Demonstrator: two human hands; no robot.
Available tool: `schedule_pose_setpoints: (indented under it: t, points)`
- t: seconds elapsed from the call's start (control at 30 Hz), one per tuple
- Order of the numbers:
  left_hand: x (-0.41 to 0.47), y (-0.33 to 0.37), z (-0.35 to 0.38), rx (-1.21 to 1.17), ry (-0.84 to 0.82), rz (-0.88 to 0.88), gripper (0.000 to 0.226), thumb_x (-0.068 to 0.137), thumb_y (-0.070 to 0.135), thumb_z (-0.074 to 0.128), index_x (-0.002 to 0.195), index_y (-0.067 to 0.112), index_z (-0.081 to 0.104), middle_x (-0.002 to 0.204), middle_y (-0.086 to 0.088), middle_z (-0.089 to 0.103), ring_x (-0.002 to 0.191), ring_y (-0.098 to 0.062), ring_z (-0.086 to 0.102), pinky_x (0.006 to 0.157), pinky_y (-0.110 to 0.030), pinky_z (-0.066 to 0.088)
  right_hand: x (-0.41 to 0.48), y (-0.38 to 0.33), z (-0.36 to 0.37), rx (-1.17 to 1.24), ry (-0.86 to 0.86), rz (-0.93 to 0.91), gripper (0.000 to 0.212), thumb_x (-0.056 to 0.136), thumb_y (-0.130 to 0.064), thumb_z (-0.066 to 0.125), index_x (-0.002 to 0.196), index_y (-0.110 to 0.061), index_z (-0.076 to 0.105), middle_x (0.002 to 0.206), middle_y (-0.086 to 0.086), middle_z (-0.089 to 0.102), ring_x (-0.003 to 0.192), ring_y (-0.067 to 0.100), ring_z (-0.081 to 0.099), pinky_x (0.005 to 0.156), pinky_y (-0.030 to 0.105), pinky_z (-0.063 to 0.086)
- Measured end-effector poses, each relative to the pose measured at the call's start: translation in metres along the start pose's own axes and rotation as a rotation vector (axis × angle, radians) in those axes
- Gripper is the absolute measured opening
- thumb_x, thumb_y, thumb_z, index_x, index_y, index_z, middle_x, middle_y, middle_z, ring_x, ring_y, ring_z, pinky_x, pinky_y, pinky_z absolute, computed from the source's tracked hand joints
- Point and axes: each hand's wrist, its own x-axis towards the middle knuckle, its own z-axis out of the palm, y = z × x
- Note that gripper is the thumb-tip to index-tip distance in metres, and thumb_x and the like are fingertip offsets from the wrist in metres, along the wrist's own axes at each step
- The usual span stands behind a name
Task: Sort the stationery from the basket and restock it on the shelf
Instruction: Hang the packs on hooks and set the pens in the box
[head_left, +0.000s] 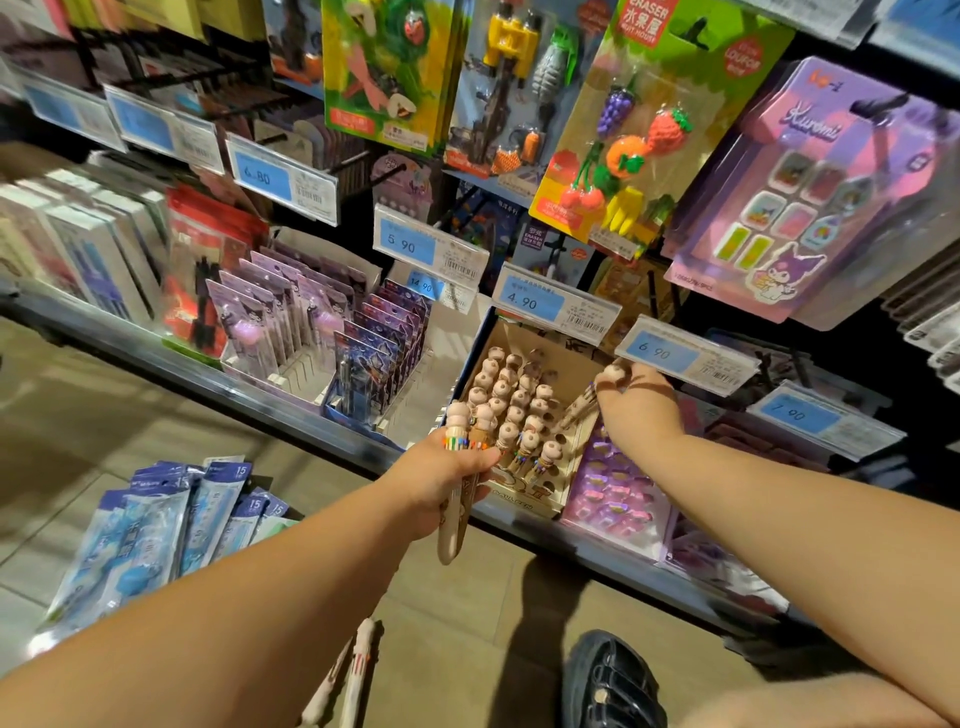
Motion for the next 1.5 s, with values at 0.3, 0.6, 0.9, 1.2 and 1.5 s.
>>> schedule_pose_setpoints:
  t: [0.3,0.6,0.9,1.2,1.5]
  points:
    - [0.004,0.000,-0.005,-0.008,0.003,0.005,0.041,0.088,0.003,0.067,0.126,0.007,0.053,0.094,-0.009,0.062,0.081,-0.019,0.058,0.072,-0.033,0.051,0.000,0.006,0.033,-0.189,-0.198,-0.062,0.020,0.094,-0.028,0.054,0.105,-0.011,0.054,0.104,0.013,0.065,0.099,0.033,0.060,0.081,0.033,0.045]
    - [0.004,0.003,-0.007,-0.005,-0.013,0.009,0.020,0.090,0.007,0.065,0.108,0.011,0.058,0.089,-0.008,0.063,0.079,-0.017,0.058,0.072,-0.032,0.050,0.006,0.003,0.037,-0.365,-0.227,-0.117,0.031,0.097,-0.033,0.049,0.117,-0.010,0.060,0.119,0.013,0.062,0.110,0.032,0.058,0.083,0.029,0.044]
    - [0.001,0.003,-0.006,0.017,-0.036,0.021,0.017,0.089,0.009,0.067,0.105,0.012,0.061,0.089,-0.008,0.064,0.083,-0.019,0.058,0.078,-0.035,0.051,-0.001,0.000,0.034,-0.379,-0.431,-0.150,0.034,0.102,-0.024,0.038,0.122,-0.007,0.060,0.123,0.017,0.061,0.114,0.032,0.055,0.085,0.031,0.041]
    - [-0.004,0.004,0.002,0.029,-0.118,0.011,0.013,0.094,0.006,0.060,0.103,0.016,0.060,0.095,-0.006,0.067,0.082,-0.017,0.058,0.077,-0.031,0.050,-0.007,-0.006,0.015,0.020,-0.423,-0.165,0.037,0.099,-0.039,0.046,0.124,-0.018,0.063,0.120,0.003,0.063,0.108,0.020,0.058,0.083,0.027,0.045]
    - [-0.009,0.001,0.018,0.022,-0.263,-0.027,0.030,0.095,0.006,0.059,0.124,0.003,0.055,0.096,-0.008,0.068,0.075,-0.015,0.060,0.076,-0.030,0.052,-0.029,-0.019,0.003,0.214,-0.677,-0.340,0.021,0.092,-0.030,0.063,0.113,-0.032,0.066,0.102,-0.009,0.066,0.086,0.004,0.060,0.071,0.015,0.047]
